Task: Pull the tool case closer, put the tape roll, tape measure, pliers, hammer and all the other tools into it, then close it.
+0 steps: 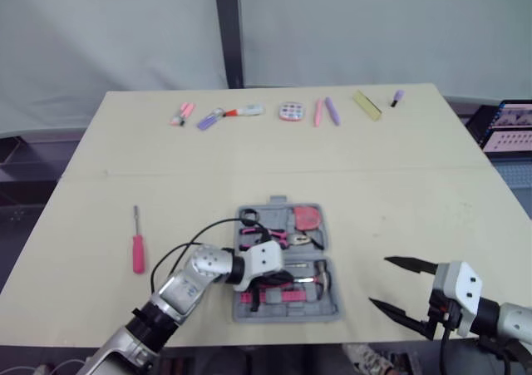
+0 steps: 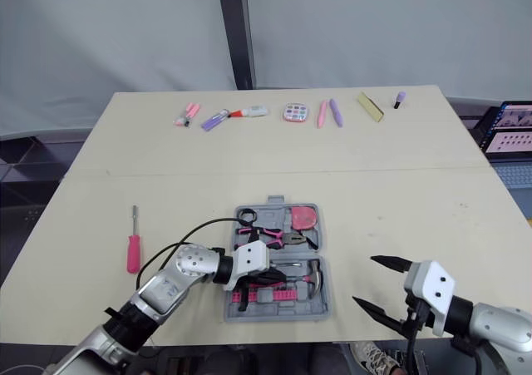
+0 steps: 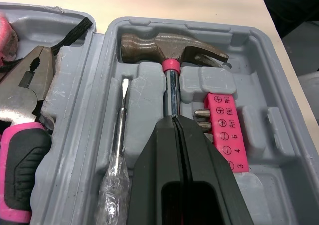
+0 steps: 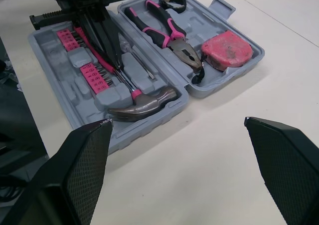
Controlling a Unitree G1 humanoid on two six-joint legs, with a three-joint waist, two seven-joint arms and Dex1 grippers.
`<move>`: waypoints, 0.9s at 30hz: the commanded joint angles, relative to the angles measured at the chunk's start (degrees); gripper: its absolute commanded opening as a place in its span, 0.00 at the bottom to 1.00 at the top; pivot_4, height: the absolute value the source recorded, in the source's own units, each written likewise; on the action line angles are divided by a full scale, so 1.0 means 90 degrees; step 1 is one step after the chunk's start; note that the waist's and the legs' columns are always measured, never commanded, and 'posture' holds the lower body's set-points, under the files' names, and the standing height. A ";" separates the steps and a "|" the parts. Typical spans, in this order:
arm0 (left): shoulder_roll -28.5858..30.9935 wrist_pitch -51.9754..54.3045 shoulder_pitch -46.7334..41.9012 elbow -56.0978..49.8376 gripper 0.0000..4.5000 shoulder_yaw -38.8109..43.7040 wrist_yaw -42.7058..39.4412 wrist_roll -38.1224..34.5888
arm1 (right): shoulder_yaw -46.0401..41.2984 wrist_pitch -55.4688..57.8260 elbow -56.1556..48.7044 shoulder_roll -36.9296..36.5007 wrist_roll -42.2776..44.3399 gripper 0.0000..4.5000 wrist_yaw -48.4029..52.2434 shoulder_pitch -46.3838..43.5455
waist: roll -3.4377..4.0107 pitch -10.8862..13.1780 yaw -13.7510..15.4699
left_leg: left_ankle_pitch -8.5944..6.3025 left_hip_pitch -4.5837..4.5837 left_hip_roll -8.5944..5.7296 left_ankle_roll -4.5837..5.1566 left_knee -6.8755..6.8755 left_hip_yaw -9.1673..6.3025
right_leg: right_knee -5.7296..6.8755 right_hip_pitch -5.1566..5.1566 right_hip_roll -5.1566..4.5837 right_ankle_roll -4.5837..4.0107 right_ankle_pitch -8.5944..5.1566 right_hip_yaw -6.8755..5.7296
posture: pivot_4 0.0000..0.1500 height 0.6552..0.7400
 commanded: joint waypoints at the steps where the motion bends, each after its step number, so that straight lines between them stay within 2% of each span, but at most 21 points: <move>1: 0.0160 0.0358 0.0462 0.0844 0.01 -0.0439 0.0004 0.0526 | -0.0194 -0.0031 -0.0169 -0.0067 0.0076 1.00 0.0071 0.0036 | 0.0001 0.0000 0.0001 | 0.0000 0.0001 0.0000 0.0000 0.0000 0.0000 | -0.0001 0.0001 0.0000 0.0000 0.0000 0.0000 | 1.00 1.00; 6: 0.0025 0.0405 0.0527 0.0559 0.01 -0.0008 -0.0018 0.0048 | -0.0182 -0.0046 -0.0155 -0.0074 0.0093 1.00 0.0109 0.0013 | 0.0001 0.0000 -0.0004 | -0.0001 0.0001 0.0000 0.0001 -0.0003 0.0000 | -0.0008 0.0003 -0.0001 -0.0001 0.0000 0.0006 | 1.00 1.00; 12: -0.0097 0.0726 0.0572 -0.0826 0.01 0.1473 -0.0074 -0.1382 | -0.0110 -0.0107 -0.0104 -0.0040 0.0141 1.00 0.0153 -0.0133 | -0.0001 0.0049 -0.0033 | -0.0003 -0.0013 0.0018 -0.0004 -0.0004 0.0004 | -0.0009 -0.0017 0.0002 -0.0007 -0.0005 0.0018 | 1.00 1.00; 15: -0.0050 0.1110 0.0665 -0.1452 0.01 0.2222 0.0090 -0.2004 | -0.0077 -0.0109 -0.0082 -0.0025 0.0128 1.00 0.0150 -0.0183 | -0.0005 0.0071 -0.0020 | -0.0001 -0.0072 0.0015 -0.0008 0.0016 0.0004 | 0.0010 -0.0076 0.0001 -0.0007 -0.0004 0.0025 | 1.00 1.00; 18: 0.0066 0.1647 0.0821 -0.1850 0.01 0.2891 0.0470 -0.2339 | -0.0033 -0.0105 -0.0066 0.0011 0.0100 1.00 0.0133 -0.0236 | -0.0008 0.0072 -0.0011 | 0.0000 -0.0092 0.0007 -0.0008 0.0020 0.0014 | 0.0031 -0.0110 -0.0002 -0.0006 -0.0004 0.0019 | 1.00 1.00; 20: 0.0266 0.1573 0.1077 -0.1996 0.01 0.3246 0.0594 -0.2289 | 0.0014 -0.0097 -0.0075 0.0052 0.0078 1.00 0.0099 -0.0257 | -0.0012 0.0076 -0.0015 | 0.0000 -0.0091 0.0006 -0.0008 0.0017 0.0015 | 0.0030 -0.0112 0.0000 -0.0006 -0.0004 0.0008 | 1.00 1.00; 23: 0.0398 0.1336 0.1558 -0.2178 0.20 0.3817 0.0992 -0.2163 | 0.0081 -0.0107 -0.0069 0.0131 0.0030 1.00 0.0038 -0.0270 | -0.0020 0.0090 -0.0026 | 0.0000 -0.0089 0.0008 -0.0008 0.0011 0.0021 | 0.0028 -0.0114 0.0001 -0.0006 -0.0004 0.0008 | 1.00 1.00; 27: 0.0353 0.1146 0.2380 -0.2512 0.63 0.4486 0.1462 -0.2181 | 0.0187 -0.0064 -0.0153 0.0316 -0.0039 1.00 -0.0137 -0.0179 | -0.0037 0.0118 -0.0023 | 0.0000 -0.0091 0.0007 -0.0009 0.0013 0.0023 | 0.0028 -0.0113 -0.0001 -0.0006 -0.0004 0.0012 | 1.00 1.00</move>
